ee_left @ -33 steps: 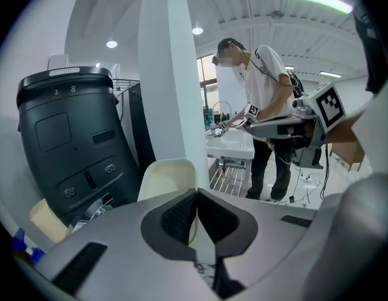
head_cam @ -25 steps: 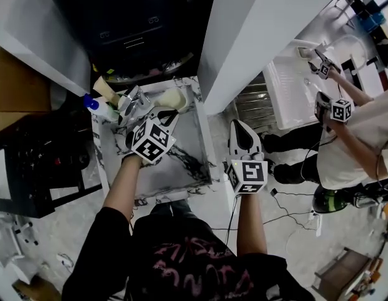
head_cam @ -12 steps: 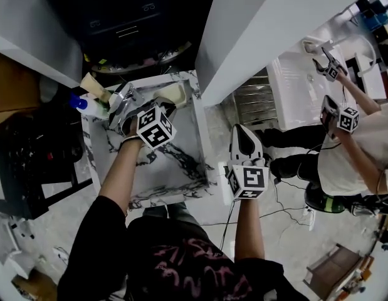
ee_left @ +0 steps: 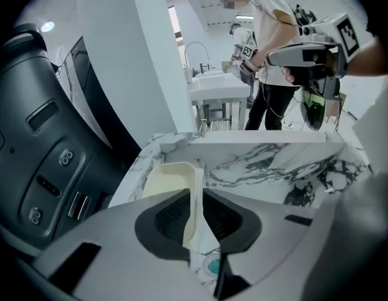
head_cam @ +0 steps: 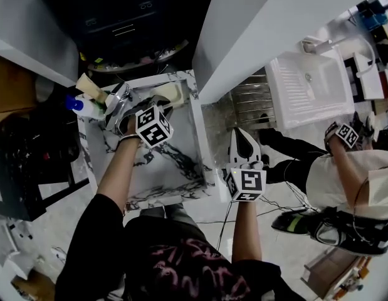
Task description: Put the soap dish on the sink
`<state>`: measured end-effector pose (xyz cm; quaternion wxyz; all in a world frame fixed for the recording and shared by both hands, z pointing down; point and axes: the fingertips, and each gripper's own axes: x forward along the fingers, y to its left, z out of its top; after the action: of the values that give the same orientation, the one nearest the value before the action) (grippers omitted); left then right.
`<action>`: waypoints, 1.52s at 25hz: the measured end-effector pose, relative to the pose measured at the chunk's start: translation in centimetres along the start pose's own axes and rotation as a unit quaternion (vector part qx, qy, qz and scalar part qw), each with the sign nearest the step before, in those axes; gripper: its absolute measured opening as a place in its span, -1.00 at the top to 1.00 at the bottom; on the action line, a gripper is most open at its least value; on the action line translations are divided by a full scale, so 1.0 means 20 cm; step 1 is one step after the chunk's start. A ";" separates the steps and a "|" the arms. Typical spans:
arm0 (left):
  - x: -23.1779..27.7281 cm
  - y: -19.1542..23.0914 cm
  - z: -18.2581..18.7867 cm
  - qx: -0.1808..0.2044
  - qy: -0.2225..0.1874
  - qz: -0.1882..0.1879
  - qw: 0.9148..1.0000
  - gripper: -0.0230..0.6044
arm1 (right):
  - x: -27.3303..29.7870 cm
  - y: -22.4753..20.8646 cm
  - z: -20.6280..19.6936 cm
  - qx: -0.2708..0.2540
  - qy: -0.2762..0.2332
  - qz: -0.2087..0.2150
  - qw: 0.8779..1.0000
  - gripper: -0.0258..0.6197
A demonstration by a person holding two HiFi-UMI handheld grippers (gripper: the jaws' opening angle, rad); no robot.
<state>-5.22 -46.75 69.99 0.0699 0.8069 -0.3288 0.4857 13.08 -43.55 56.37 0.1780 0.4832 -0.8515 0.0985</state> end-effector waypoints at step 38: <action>-1.31 -0.24 0.23 -0.204 -0.256 0.188 0.926 0.88 | -0.48 0.39 0.33 -0.027 -0.092 0.033 0.995 0.88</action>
<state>-7.13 -32.96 46.92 0.0535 0.7958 -0.5727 0.1893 9.62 -34.22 46.53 0.1088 0.4567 -0.8822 0.0362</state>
